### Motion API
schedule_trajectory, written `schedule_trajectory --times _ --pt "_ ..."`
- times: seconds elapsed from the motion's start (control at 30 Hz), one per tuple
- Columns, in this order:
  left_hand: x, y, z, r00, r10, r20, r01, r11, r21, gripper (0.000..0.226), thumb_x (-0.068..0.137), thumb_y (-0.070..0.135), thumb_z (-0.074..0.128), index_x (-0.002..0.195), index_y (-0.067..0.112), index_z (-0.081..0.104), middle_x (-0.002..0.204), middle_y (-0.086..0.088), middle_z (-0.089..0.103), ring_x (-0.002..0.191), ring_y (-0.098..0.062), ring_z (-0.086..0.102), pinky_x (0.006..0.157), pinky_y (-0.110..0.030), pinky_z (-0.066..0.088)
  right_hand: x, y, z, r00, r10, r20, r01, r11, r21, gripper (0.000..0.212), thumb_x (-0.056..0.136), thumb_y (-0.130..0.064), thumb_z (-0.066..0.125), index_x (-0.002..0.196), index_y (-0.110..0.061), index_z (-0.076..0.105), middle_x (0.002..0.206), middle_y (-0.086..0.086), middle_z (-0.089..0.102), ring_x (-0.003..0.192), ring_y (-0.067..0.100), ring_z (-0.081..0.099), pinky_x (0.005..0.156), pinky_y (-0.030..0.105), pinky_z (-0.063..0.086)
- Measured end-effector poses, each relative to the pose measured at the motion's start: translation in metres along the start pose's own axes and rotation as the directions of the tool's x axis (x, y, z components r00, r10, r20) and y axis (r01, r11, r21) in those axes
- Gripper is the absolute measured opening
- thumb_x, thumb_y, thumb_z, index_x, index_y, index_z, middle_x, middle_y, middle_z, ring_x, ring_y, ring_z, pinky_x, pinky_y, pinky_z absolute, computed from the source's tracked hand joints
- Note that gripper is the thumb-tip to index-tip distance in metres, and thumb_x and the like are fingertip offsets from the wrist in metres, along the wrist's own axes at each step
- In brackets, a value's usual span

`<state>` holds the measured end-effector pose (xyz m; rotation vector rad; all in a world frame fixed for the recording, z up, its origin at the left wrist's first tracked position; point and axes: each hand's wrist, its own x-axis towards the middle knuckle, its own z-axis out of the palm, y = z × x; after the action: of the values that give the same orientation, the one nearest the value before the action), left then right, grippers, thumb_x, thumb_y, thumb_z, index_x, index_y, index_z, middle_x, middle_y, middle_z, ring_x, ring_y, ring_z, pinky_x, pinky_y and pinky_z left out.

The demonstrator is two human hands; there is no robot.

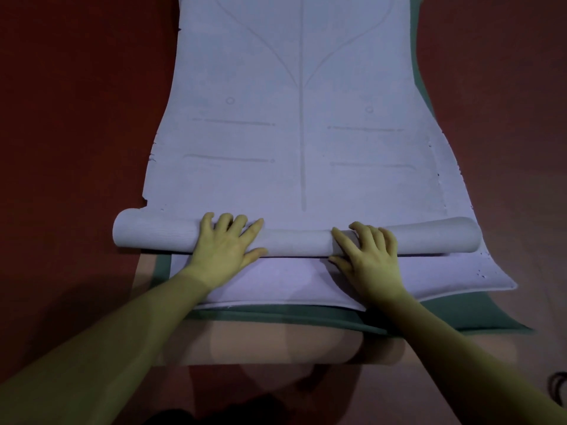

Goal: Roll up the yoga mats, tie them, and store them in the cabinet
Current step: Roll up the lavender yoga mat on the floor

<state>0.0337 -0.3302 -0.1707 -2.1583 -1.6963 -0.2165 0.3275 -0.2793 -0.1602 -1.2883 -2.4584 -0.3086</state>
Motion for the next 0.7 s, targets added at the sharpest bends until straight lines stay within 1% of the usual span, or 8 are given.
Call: schedule_trajectory --times 0.1,0.2,0.3,0.4,0.47,0.53,0.63,0.7 --pt "0.004 0.0 -0.003 0.997 0.019 -0.074 -0.02 1.0 -0.023 0.053 0.094 0.05 0.036 0.13 0.017 0.057 0.087 -0.007 0.06 0.072 -0.029 0.05 0.075 -0.041 0.036 0.009 0.004 0.0 0.999 0.004 0.042 -0.004 1.0 -0.002 0.044 0.09 -0.049 0.048 0.113 -0.018 0.069 0.098 0.008 0.063 0.089 0.029 0.051 0.092 0.046 0.036" --pt "0.002 0.0 0.0 0.992 0.013 -0.126 -0.02 0.998 -0.054 0.04 0.1 0.045 0.034 0.13 0.024 0.05 0.091 -0.011 0.063 0.081 -0.032 0.06 0.092 -0.05 0.041 0.025 0.009 -0.002 0.994 -0.013 0.107 0.01 1.0 0.025 0.054 0.093 -0.055 0.033 0.111 -0.019 0.069 0.084 0.004 0.062 0.071 0.031 0.055 0.078 0.041 0.038" --pt "0.007 -0.005 0.004 0.998 0.023 -0.051 -0.024 1.0 -0.008 0.049 0.098 0.053 0.031 0.124 0.023 0.06 0.096 -0.012 0.066 0.094 -0.034 0.064 0.096 -0.058 0.041 0.04 0.011 0.0 0.992 -0.006 0.126 0.007 1.0 -0.002 0.052 0.09 -0.05 0.037 0.114 -0.014 0.067 0.081 0.005 0.063 0.066 0.032 0.058 0.076 0.043 0.046" --pt "0.023 -0.014 0.004 0.998 0.048 0.046 -0.044 0.996 -0.083 0.053 0.097 0.054 0.03 0.118 0.022 0.067 0.092 -0.01 0.068 0.094 -0.033 0.066 0.093 -0.055 0.044 0.04 0.009 0.004 0.995 0.022 0.098 -0.014 0.996 -0.083 0.046 0.095 -0.047 0.038 0.119 -0.014 0.059 0.096 0.008 0.066 0.081 0.035 0.061 0.094 0.052 0.039" --pt "0.029 -0.019 0.001 0.988 0.052 0.146 -0.029 0.987 -0.16 0.062 0.099 0.056 0.018 0.12 0.022 0.066 0.097 -0.01 0.069 0.099 -0.032 0.066 0.093 -0.052 0.044 0.031 0.004 0.006 0.999 0.021 0.043 -0.018 0.997 -0.073 0.04 0.096 -0.043 0.044 0.119 -0.015 0.06 0.112 0.013 0.063 0.097 0.039 0.057 0.099 0.053 0.034" --pt "0.031 -0.02 0.0 0.978 0.049 0.204 -0.011 0.983 -0.185 0.068 0.099 0.057 0.011 0.122 0.023 0.065 0.107 -0.011 0.069 0.104 -0.031 0.064 0.095 -0.052 0.043 0.022 -0.001 0.005 0.998 0.048 0.041 -0.045 0.998 -0.053 0.044 0.092 -0.044 0.052 0.123 -0.014 0.061 0.119 0.016 0.06 0.107 0.04 0.054 0.102 0.054 0.033" --pt "0.032 -0.019 -0.001 0.973 0.039 0.227 0.004 0.983 -0.183 0.065 0.099 0.056 0.014 0.122 0.022 0.065 0.113 -0.01 0.068 0.104 -0.032 0.064 0.095 -0.052 0.043 0.026 0.0 0.004 0.988 0.075 0.138 -0.071 0.997 -0.032 0.051 0.093 -0.049 0.045 0.128 -0.015 0.059 0.119 0.014 0.062 0.112 0.039 0.055 0.104 0.054 0.03" --pt "0.04 -0.018 -0.003 0.989 0.008 0.148 0.016 0.987 -0.161 0.054 0.097 0.05 0.029 0.118 0.018 0.067 0.111 -0.01 0.068 0.099 -0.033 0.064 0.093 -0.047 0.044 0.039 0.004 0.005 0.967 0.091 0.238 -0.091 0.996 -0.012 0.054 0.094 -0.052 0.037 0.128 -0.016 0.059 0.121 0.013 0.063 0.113 0.037 0.056 0.105 0.054 0.028"
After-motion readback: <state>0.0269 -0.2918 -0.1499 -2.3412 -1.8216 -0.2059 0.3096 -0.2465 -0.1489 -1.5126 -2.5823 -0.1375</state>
